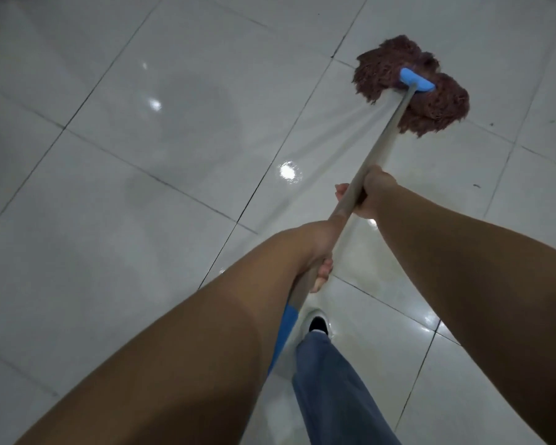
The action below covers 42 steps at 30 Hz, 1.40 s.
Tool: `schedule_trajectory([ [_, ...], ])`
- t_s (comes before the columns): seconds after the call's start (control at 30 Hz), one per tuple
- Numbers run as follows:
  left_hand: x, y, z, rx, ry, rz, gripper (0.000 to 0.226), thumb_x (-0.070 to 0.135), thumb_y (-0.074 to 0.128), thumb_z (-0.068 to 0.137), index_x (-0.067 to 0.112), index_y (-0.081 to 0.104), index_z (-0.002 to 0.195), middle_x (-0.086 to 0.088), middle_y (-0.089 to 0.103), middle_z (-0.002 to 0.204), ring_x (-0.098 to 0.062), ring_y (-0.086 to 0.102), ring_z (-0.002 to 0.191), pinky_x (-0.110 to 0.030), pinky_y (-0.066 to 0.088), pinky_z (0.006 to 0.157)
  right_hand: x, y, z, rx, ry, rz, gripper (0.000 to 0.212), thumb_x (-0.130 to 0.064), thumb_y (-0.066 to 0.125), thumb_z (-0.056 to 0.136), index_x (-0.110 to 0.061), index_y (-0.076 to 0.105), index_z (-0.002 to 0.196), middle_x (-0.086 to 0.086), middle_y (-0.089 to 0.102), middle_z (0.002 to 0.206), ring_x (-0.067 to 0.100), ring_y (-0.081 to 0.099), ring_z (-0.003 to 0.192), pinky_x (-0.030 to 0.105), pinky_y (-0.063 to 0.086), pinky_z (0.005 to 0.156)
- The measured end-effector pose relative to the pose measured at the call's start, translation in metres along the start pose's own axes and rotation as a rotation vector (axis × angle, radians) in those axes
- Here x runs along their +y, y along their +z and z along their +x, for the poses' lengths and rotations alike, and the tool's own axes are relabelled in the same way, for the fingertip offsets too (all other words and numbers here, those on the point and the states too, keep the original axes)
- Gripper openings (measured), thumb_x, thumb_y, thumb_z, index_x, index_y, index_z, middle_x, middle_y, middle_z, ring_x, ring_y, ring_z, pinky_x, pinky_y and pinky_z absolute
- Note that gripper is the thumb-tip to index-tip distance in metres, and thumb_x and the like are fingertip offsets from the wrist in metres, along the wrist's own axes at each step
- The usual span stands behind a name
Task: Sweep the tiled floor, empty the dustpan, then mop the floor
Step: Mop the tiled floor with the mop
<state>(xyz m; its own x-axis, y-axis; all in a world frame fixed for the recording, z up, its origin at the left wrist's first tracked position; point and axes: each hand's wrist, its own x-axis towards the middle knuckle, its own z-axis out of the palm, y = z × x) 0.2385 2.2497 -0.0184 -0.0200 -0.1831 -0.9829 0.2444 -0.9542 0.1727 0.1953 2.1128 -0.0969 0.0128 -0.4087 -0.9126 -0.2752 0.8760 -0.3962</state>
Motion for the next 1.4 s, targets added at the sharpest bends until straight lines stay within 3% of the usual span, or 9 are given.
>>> schedule_trajectory([
  [0.03,-0.025,-0.007,-0.002,-0.009,-0.003,0.019,0.066,0.076,0.033,0.080,0.017,0.050,0.103,0.000,0.031,0.032,-0.011,0.025,0.022,-0.009,0.032,0.038,0.014,0.005,-0.002,0.016,0.013,-0.020,0.047,-0.037,0.029,0.098,-0.003,0.046,0.126,0.019,0.062,0.079,0.023,0.061,0.060,0.034,0.050,0.054],
  [0.07,-0.054,-0.014,-0.005,-0.017,-0.012,0.022,0.072,0.076,0.032,0.080,0.005,0.022,0.073,-0.001,0.032,0.033,-0.012,0.025,0.023,-0.009,0.032,0.038,0.031,0.010,-0.006,0.026,0.032,-0.043,0.049,-0.040,0.029,0.097,-0.003,0.046,0.124,0.021,0.063,0.080,0.025,0.063,0.062,0.034,0.050,0.052],
  [0.1,-0.087,-0.019,-0.012,-0.017,-0.024,0.005,0.063,0.076,0.032,0.081,0.015,0.042,0.070,-0.001,0.032,0.033,-0.012,0.025,0.024,-0.010,0.031,0.037,0.051,0.015,-0.013,0.024,0.061,-0.063,0.051,-0.043,0.030,0.096,-0.004,0.046,0.124,0.023,0.063,0.081,0.028,0.064,0.064,0.034,0.050,0.050],
  [0.23,-0.237,-0.040,-0.039,0.041,-0.028,0.031,0.066,0.076,0.035,0.080,0.013,0.034,0.063,0.001,0.033,0.031,-0.014,0.028,0.024,-0.011,0.031,0.037,0.163,0.039,-0.057,-0.054,0.167,-0.174,0.061,-0.057,0.033,0.093,-0.007,0.040,0.127,0.024,0.062,0.099,0.031,0.063,0.069,0.039,0.051,0.050],
  [0.37,-0.397,-0.058,-0.074,0.080,-0.092,0.051,0.066,0.081,0.037,0.074,0.016,0.033,0.063,0.003,0.032,0.031,-0.013,0.028,0.026,-0.011,0.032,0.041,0.311,0.064,-0.124,-0.121,0.236,-0.124,0.045,-0.052,0.037,0.095,-0.012,0.042,0.117,0.014,0.051,0.077,0.021,0.052,0.063,0.037,0.050,0.069],
  [0.77,-0.819,-0.054,-0.256,0.088,-0.397,-0.070,0.074,0.093,0.042,0.053,0.020,0.031,0.045,-0.002,0.038,0.040,-0.017,0.034,0.033,-0.018,0.033,0.043,0.707,0.080,-0.367,-0.319,0.496,-0.155,0.045,-0.052,0.027,0.098,-0.010,0.033,0.112,0.011,0.043,0.068,0.020,0.044,0.054,0.034,0.048,0.066],
  [0.97,-0.811,-0.046,-0.247,0.123,-0.385,-0.055,0.073,0.092,0.036,0.058,0.020,0.034,0.045,0.000,0.039,0.038,-0.016,0.033,0.031,-0.017,0.034,0.044,0.703,0.076,-0.365,-0.231,0.446,-0.108,0.046,-0.049,0.031,0.098,-0.008,0.037,0.079,0.008,0.039,0.062,0.019,0.039,0.048,0.032,0.045,0.048],
  [1.17,-0.697,-0.028,-0.184,0.148,-0.311,-0.031,0.073,0.087,0.036,0.067,0.014,0.039,0.058,0.001,0.040,0.032,-0.015,0.034,0.026,-0.017,0.039,0.040,0.604,0.059,-0.286,-0.155,0.324,-0.002,0.043,-0.044,0.035,0.099,-0.005,0.040,0.080,0.007,0.040,0.064,0.017,0.039,0.049,0.022,0.047,0.041],
  [1.4,-0.463,0.045,-0.087,0.074,-0.089,-0.092,0.068,0.078,0.035,0.078,0.012,0.039,0.061,0.002,0.035,0.029,-0.013,0.031,0.022,-0.015,0.038,0.037,0.388,-0.018,-0.158,-0.160,0.183,-0.058,0.039,-0.032,0.038,0.100,-0.008,0.042,0.131,0.018,0.061,0.107,0.024,0.061,0.082,0.034,0.047,0.082],
])
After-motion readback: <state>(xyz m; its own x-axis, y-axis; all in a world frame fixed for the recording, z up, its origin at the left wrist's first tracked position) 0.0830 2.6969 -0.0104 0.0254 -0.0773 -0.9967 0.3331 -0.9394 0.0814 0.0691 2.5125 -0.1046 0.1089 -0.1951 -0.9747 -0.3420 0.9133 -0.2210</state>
